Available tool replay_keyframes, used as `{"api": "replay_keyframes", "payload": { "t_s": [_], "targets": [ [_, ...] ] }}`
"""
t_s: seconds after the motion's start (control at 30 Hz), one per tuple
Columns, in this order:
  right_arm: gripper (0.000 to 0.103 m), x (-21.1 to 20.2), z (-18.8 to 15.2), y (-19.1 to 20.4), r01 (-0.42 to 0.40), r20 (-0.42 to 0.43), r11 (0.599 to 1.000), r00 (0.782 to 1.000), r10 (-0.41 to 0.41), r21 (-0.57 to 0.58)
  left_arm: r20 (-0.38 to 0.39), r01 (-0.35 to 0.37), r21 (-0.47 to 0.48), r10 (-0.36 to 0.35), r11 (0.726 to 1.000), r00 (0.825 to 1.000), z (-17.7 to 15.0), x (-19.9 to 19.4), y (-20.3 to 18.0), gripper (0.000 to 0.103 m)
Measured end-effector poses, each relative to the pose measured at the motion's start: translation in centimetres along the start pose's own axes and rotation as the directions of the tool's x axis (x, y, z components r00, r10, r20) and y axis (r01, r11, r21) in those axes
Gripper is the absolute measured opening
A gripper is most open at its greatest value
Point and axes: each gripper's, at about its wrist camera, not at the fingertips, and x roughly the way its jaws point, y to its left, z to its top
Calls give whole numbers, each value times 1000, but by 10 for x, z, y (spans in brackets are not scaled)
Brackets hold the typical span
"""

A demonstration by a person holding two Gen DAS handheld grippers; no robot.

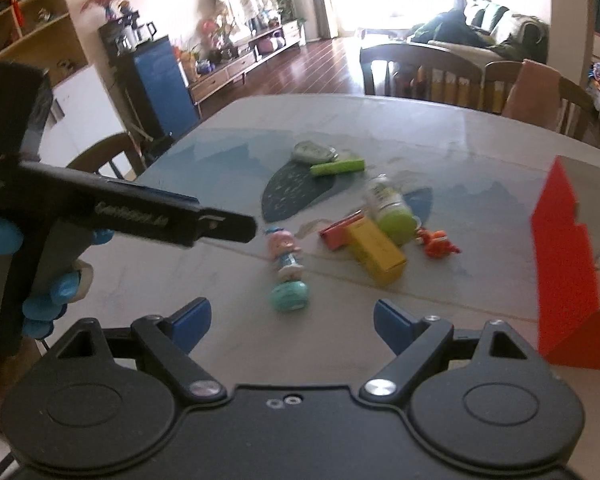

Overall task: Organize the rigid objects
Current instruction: 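Close left tool on the pink-haired doll while right tool grasps the teal ball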

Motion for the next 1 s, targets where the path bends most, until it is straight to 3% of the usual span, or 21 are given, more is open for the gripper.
{"api": "replay_keyframes", "payload": {
  "t_s": [0.1, 0.23, 0.6, 1.0],
  "targets": [
    [88, 16, 0, 7, 6, -20, 1000, 1000, -6, -15, -10, -12, -68, 11, 998, 1000, -3, 9, 12, 84],
    [87, 37, 1, 11, 8, -46, 999, 999, -10, -37, 22, -60, -90, 62, 994, 998, -6, 20, 20, 101],
    [81, 87, -7, 17, 41, -86, 993, 995, -51, -110, -5, -104, -121, 104, 987, 995, -12, 65, 31, 101],
    [68, 117, -9, 21, 49, -94, 979, 993, -68, -197, -20, -100, -69, 99, 993, 995, -20, 103, 24, 101]
  ]
}}
